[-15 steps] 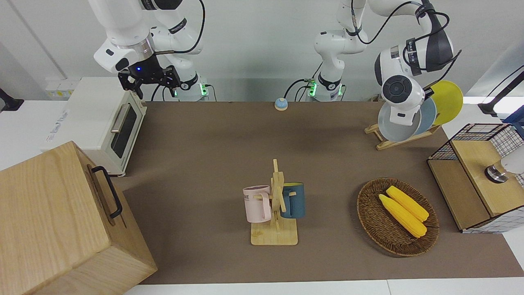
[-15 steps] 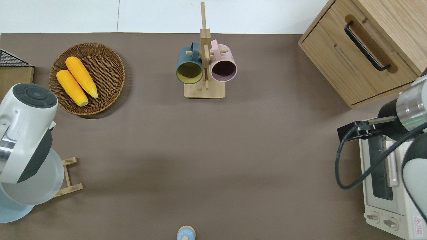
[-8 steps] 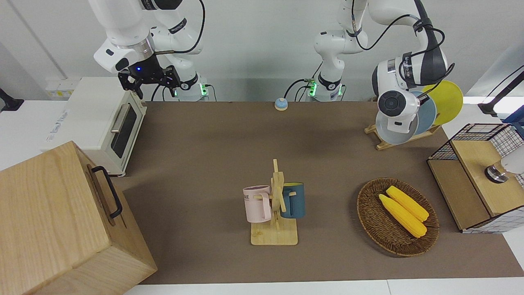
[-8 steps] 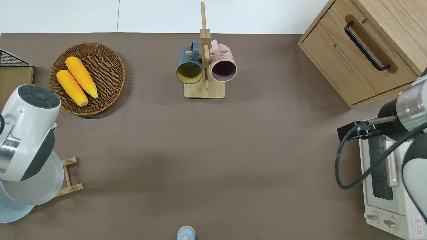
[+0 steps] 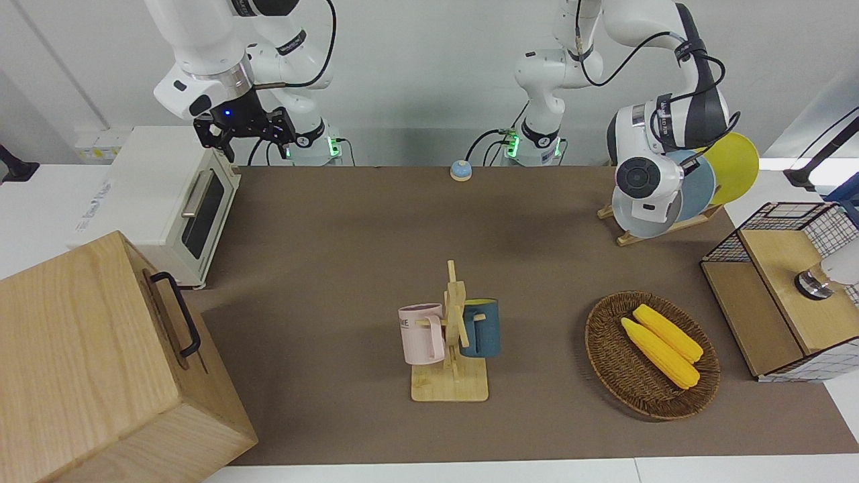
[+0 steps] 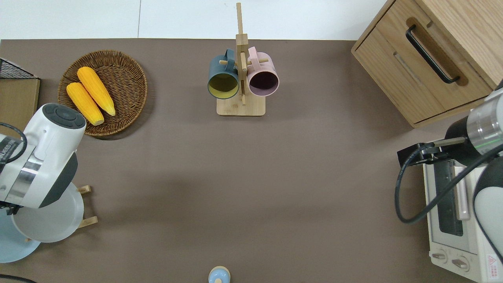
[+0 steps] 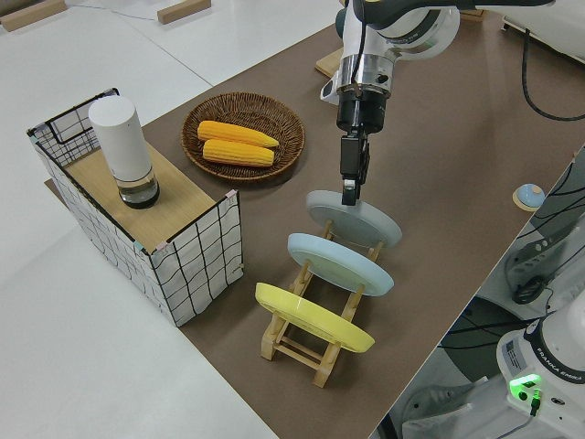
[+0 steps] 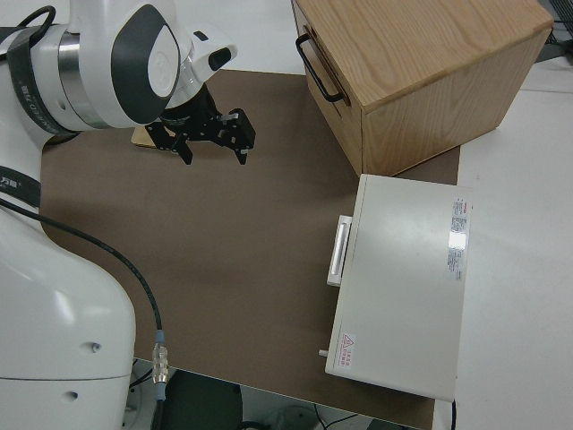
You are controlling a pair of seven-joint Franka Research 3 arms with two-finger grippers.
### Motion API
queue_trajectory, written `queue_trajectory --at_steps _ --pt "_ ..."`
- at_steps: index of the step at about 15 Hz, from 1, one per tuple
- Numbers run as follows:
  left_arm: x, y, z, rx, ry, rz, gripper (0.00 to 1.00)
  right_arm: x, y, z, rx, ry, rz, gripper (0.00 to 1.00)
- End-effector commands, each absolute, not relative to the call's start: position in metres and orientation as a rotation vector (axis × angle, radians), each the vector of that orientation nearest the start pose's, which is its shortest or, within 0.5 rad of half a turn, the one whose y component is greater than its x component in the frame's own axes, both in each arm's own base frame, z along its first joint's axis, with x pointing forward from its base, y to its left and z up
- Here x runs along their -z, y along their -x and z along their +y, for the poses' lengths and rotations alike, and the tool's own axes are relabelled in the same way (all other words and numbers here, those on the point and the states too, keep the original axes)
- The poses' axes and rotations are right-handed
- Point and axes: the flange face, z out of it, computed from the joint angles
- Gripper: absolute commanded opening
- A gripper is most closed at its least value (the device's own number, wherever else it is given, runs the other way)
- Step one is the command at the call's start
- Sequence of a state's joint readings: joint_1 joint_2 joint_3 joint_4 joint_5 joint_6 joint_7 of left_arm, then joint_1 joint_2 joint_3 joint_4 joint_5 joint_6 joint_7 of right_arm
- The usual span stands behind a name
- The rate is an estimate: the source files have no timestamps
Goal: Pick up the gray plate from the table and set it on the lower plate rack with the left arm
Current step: 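Carry the gray plate to the rack and lower it into the lower slot, then open the left gripper and release the gray plate in the rack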
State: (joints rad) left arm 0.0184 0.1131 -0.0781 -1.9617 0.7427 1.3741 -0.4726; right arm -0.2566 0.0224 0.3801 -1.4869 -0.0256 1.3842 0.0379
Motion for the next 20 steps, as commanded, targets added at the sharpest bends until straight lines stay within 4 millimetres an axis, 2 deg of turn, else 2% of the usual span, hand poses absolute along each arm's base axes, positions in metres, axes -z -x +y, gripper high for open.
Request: queue_trajectory --at_steps 1,5,9,11,13,16,18,20 --pt "-0.41 -0.508 0.05 -0.548 2.174 -0.307 0.97 -0.641 -0.536 0.059 -0.196 3.169 -0.105 0.983" --pt "-0.414 -0.51 0.044 -0.545 2.194 -0.301 0.98 -0.641 -0.536 0.059 -0.196 3.169 -0.105 0.983" --pt "-0.419 -0.511 0.028 -0.547 2.275 -0.329 0.98 -0.641 -0.536 0.059 -0.196 3.169 -0.105 0.983" --pt "-0.432 -0.517 0.016 -0.529 2.374 -0.357 0.98 -0.641 -0.536 0.059 -0.196 3.169 -0.105 0.983" --pt "-0.443 -0.525 0.0 -0.441 2.472 -0.373 0.98 -0.641 -0.536 0.059 -0.196 3.169 -0.105 0.983" --pt "-0.455 -0.529 -0.022 -0.384 2.561 -0.358 0.98 -0.641 -0.536 0.059 -0.196 3.169 -0.105 0.983" --pt "-0.474 -0.534 -0.036 -0.353 2.634 -0.369 0.98 -0.641 -0.536 0.059 -0.196 3.169 -0.105 0.983" --pt "-0.497 -0.537 -0.042 -0.332 2.727 -0.397 0.98 -0.641 -0.536 0.059 -0.196 3.169 -0.105 0.983"
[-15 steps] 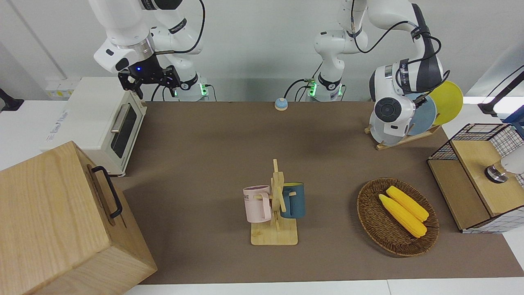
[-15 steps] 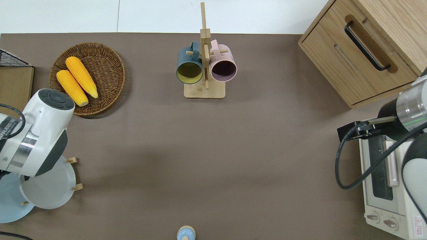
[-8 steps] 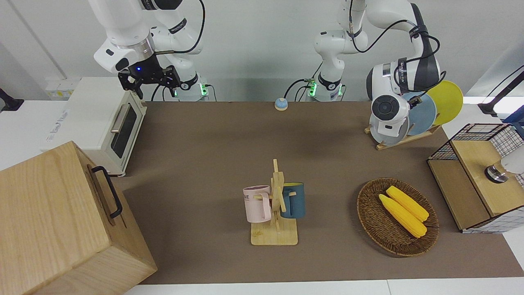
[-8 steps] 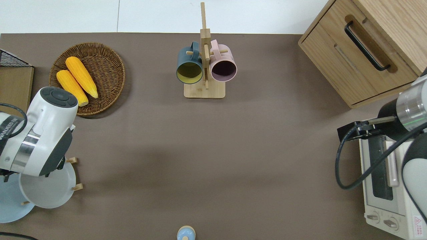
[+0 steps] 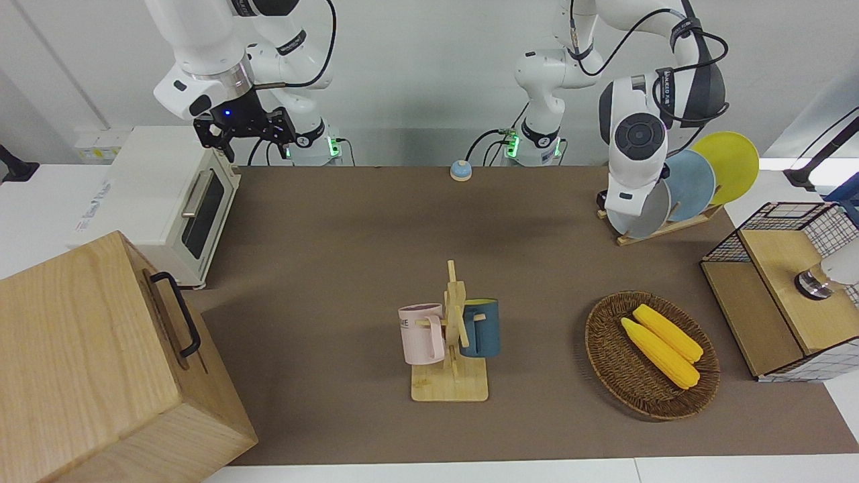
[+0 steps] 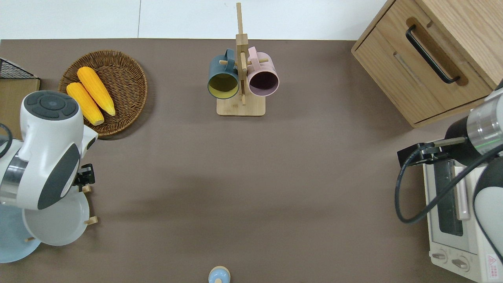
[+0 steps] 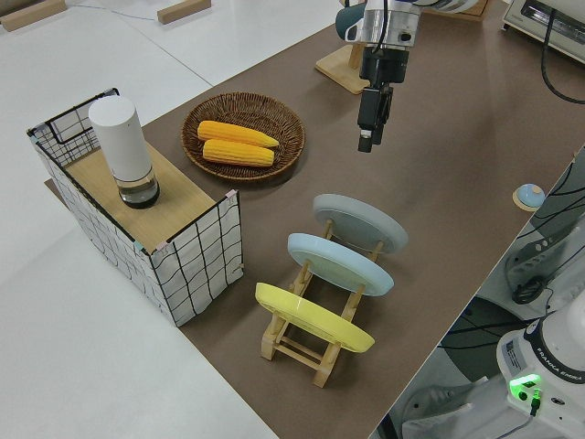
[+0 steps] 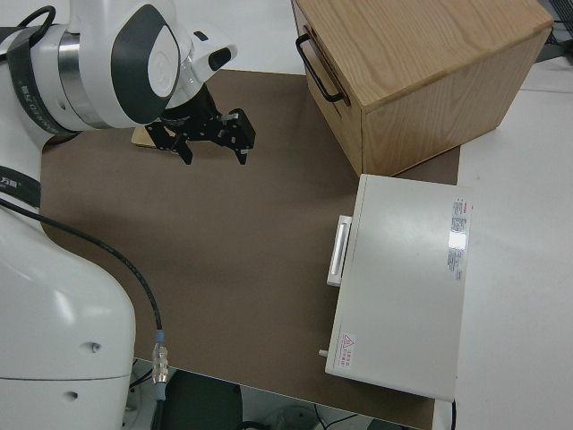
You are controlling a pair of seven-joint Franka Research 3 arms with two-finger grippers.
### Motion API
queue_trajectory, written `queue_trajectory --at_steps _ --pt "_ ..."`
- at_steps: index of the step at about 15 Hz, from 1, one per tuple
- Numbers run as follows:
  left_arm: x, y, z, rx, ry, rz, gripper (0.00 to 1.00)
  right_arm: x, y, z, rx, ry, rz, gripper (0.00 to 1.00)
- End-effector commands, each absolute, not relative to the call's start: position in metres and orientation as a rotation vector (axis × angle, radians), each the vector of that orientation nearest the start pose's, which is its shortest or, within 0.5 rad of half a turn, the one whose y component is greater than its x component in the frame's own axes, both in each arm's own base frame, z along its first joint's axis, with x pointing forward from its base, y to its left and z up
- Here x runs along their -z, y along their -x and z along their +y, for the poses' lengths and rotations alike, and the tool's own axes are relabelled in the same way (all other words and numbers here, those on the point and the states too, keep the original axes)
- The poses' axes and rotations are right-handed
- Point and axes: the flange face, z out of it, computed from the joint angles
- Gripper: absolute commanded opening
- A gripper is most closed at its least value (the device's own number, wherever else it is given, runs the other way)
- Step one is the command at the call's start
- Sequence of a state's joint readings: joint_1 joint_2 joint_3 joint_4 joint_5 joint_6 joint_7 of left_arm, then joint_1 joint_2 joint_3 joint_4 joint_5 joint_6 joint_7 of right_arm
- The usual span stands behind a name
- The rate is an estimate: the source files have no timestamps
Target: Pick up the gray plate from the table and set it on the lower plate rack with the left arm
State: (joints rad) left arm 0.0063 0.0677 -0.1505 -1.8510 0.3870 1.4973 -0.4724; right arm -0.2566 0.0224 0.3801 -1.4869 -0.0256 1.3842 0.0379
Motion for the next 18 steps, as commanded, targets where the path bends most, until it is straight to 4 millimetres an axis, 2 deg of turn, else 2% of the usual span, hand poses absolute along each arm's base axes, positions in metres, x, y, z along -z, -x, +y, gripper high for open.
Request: queue_trajectory --at_steps 1,5,10,11,13,14,18 --pt "-0.514 -0.539 -0.041 -0.317 2.783 -0.404 0.98 -0.641 -0.536 0.059 -0.196 3.169 -0.105 0.983" --pt "-0.572 -0.549 -0.04 -0.233 2.96 -0.257 1.0 -0.641 -0.536 0.059 -0.196 3.169 -0.105 0.983" --pt "-0.621 -0.553 -0.038 -0.1 3.05 -0.149 1.0 -0.641 -0.536 0.059 -0.196 3.169 -0.105 0.983" --pt "-0.636 -0.55 -0.026 -0.07 3.081 -0.152 1.0 -0.641 -0.536 0.059 -0.196 3.169 -0.105 0.983" --pt "-0.65 -0.543 -0.004 -0.051 3.117 -0.118 1.0 -0.641 -0.536 0.059 -0.196 3.169 -0.105 0.983" --pt "-0.653 -0.54 -0.004 -0.05 3.129 -0.057 1.0 -0.641 -0.536 0.059 -0.196 3.169 -0.105 0.983" --pt "-0.653 -0.538 -0.013 -0.061 3.145 -0.042 1.0 -0.641 -0.536 0.059 -0.196 3.169 -0.105 0.983"
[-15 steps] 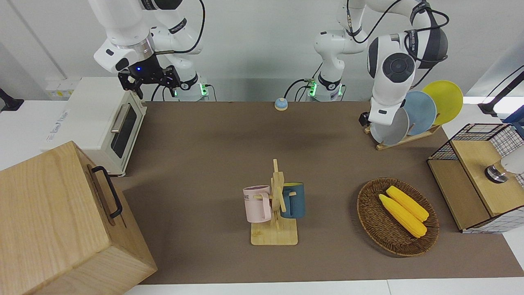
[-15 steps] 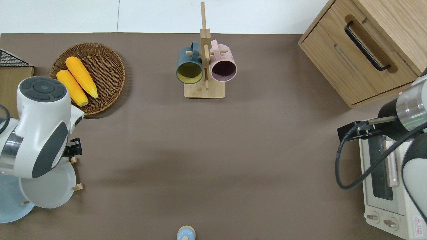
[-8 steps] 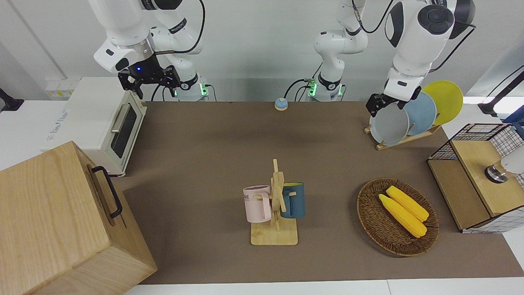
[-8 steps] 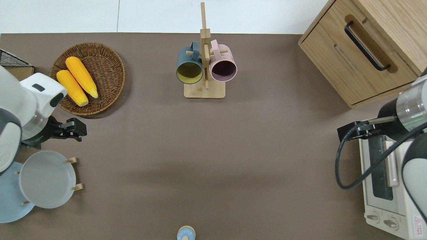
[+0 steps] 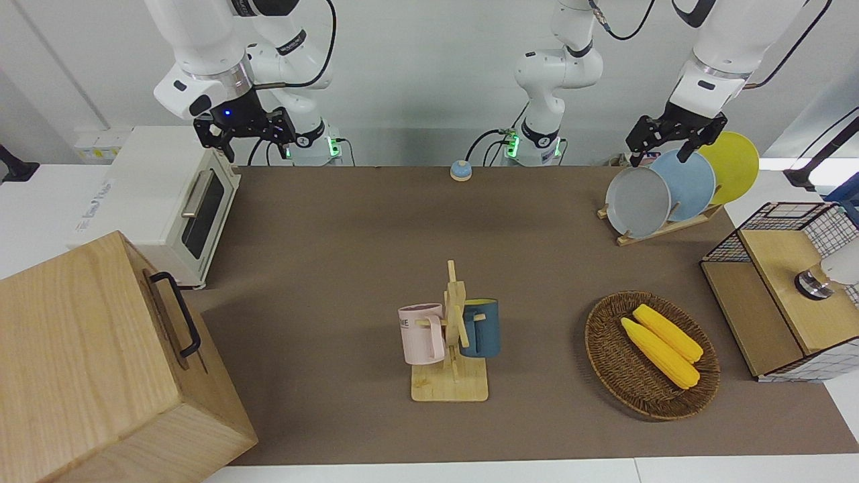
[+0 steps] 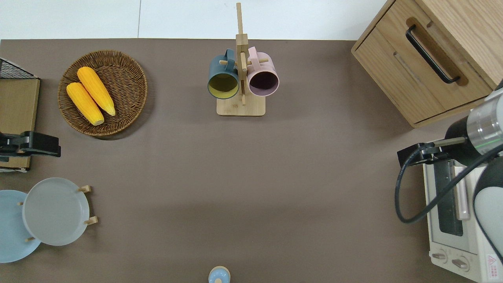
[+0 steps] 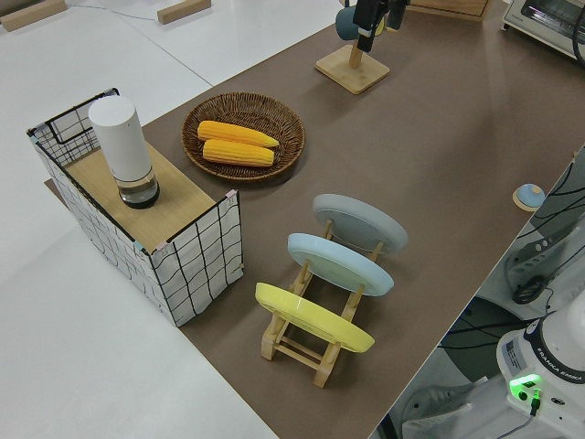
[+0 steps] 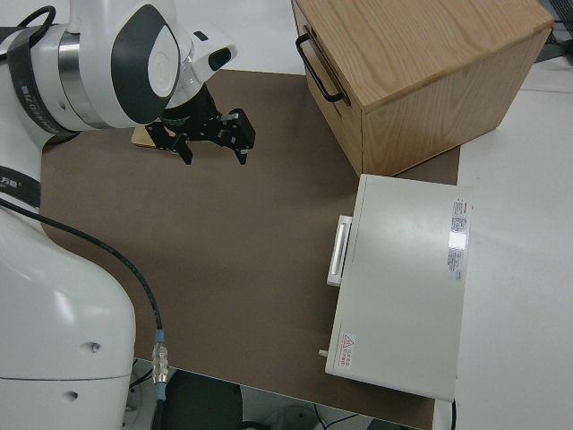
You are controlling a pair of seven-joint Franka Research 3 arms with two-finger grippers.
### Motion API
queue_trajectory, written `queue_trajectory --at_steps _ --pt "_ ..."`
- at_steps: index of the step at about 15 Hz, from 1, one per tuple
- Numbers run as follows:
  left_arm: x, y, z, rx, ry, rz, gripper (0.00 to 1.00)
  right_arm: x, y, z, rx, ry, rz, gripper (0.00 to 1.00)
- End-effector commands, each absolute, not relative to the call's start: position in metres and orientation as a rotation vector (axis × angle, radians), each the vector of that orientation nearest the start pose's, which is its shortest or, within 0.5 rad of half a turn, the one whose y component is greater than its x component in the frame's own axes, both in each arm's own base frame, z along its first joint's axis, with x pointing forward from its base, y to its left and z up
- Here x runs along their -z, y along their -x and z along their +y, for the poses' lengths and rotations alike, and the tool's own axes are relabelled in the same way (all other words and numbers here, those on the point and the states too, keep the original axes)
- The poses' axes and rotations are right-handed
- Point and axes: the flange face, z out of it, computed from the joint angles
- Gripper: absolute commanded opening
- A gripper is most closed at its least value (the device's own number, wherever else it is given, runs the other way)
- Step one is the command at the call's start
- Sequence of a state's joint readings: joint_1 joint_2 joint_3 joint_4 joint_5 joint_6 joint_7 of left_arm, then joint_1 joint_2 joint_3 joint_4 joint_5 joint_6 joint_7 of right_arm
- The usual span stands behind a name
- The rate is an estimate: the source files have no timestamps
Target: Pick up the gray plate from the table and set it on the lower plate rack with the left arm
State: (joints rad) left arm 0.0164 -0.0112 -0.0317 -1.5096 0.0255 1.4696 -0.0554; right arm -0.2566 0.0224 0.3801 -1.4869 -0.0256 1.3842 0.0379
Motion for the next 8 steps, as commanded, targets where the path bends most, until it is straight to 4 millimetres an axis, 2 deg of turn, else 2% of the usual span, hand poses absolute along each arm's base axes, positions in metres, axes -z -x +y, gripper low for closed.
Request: queue_trajectory --at_steps 1,8 --pt "-0.6534 -0.5386 -0.0152 -0.057 3.162 -0.055 1.0 -0.6414 -0.5357 0.0588 -0.196 3.169 -0.105 0.983" --pt "-0.6514 -0.5374 -0.0195 -0.077 3.113 -0.045 1.0 -0.6414 -0.5357 0.0588 -0.196 3.169 -0.105 0.983"
